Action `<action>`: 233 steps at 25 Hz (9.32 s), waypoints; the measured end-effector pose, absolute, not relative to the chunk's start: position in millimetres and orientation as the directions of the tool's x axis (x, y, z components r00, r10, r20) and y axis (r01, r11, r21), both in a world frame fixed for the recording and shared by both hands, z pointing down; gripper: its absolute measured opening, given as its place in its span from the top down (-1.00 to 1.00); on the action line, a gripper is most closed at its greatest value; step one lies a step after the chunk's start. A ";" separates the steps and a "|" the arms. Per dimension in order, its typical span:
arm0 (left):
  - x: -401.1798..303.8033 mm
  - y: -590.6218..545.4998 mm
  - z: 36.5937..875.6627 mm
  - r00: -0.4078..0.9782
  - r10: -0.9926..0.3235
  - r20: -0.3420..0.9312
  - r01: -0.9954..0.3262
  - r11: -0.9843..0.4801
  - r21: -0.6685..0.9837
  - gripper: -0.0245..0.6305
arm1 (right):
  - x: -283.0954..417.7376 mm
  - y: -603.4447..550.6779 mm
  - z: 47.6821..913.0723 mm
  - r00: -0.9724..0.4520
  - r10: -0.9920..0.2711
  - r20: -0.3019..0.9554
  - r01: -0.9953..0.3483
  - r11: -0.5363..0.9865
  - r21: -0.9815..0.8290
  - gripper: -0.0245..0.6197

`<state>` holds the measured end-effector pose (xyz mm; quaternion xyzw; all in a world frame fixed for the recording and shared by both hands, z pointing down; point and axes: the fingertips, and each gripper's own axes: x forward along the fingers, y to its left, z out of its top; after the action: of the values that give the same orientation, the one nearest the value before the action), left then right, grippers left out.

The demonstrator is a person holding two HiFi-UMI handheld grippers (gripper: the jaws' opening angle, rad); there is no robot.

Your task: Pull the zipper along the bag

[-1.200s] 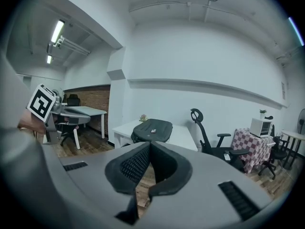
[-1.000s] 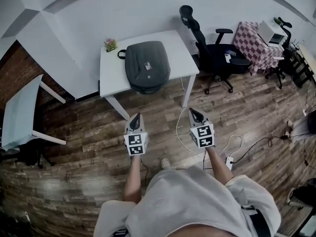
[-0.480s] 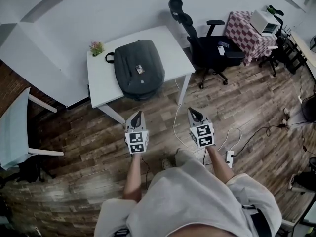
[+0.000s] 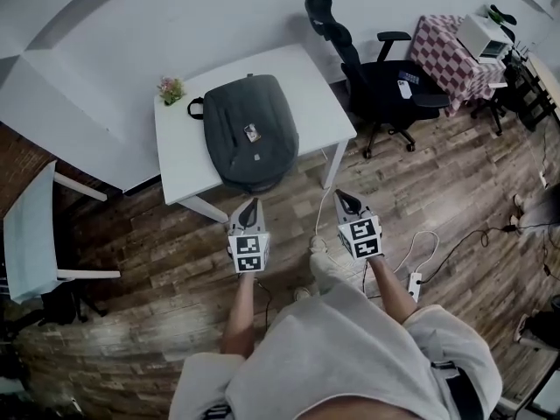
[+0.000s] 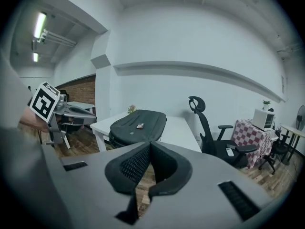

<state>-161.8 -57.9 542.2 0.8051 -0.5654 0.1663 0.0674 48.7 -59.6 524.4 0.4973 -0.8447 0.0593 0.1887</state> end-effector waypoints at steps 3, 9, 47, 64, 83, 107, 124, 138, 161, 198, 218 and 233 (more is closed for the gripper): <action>-160.1 -81.4 548.0 0.293 -0.880 0.374 -0.934 -0.347 -0.086 0.85 | 45.1 -92.2 529.8 -0.459 -0.803 0.381 -0.851 0.521 0.072 0.88; -148.1 -128.7 563.1 0.254 -0.867 0.428 -0.930 -0.340 -0.137 0.85 | 41.5 -154.3 539.0 -0.521 -0.756 0.395 -0.813 0.581 0.040 0.88; -113.6 -186.3 676.1 0.270 -0.600 0.753 -0.414 -0.778 -0.472 0.38 | 2.2 -255.8 642.0 -0.607 -0.592 0.530 -0.713 0.701 -0.035 0.88; -114.1 -194.8 675.9 0.255 -0.559 0.789 -0.399 -0.804 -0.441 0.71 | -9.6 -298.8 678.4 -0.578 -0.585 0.569 -0.724 0.689 -0.026 0.73; -114.0 -194.0 659.1 0.275 -0.596 0.754 -0.411 -0.782 -0.469 0.73 | -29.0 -339.4 701.6 -0.544 -0.562 0.624 -0.678 0.732 0.069 0.63; -114.5 -196.3 658.7 0.276 -0.598 0.752 -0.412 -0.781 -0.470 0.73 | -31.0 -340.2 698.8 -0.526 -0.534 0.662 -0.487 0.827 0.280 0.85; -115.7 -189.1 671.1 0.280 -0.565 0.776 -0.454 -0.790 -0.412 0.73 | -25.3 -304.4 695.7 -0.520 -0.500 0.693 -0.443 0.851 0.282 0.86; -96.6 -195.4 667.6 0.311 -0.561 0.767 -0.471 -0.792 -0.389 0.74 | -24.4 -224.2 698.2 -0.551 -0.419 0.722 -0.401 0.892 0.211 0.85; -87.3 -176.4 667.9 0.409 -0.354 0.841 -0.343 -0.914 -0.218 0.70 | -88.6 -158.1 691.8 -0.589 -0.298 0.751 -0.358 0.929 0.088 0.86; -149.3 -164.0 681.9 0.319 -0.328 0.889 -0.332 -0.917 -0.219 0.78 | -144.7 -143.7 695.4 -0.607 -0.246 0.756 -0.299 0.952 0.069 0.85; -184.0 -159.7 637.1 0.344 -0.673 0.655 -0.881 -0.473 -0.022 0.40 | -66.8 -185.1 648.5 -0.604 -0.486 0.631 -0.642 0.767 -0.024 0.67; -208.5 -202.5 536.9 0.236 -0.886 0.399 -0.969 -0.243 0.035 0.78 | -9.8 -261.5 539.7 -0.538 -0.734 0.415 -0.812 0.584 -0.020 0.85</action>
<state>-208.5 -202.5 536.9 0.7739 -0.5993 0.1503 0.1390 -9.8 -261.5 539.7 0.4439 -0.8705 0.1057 0.1845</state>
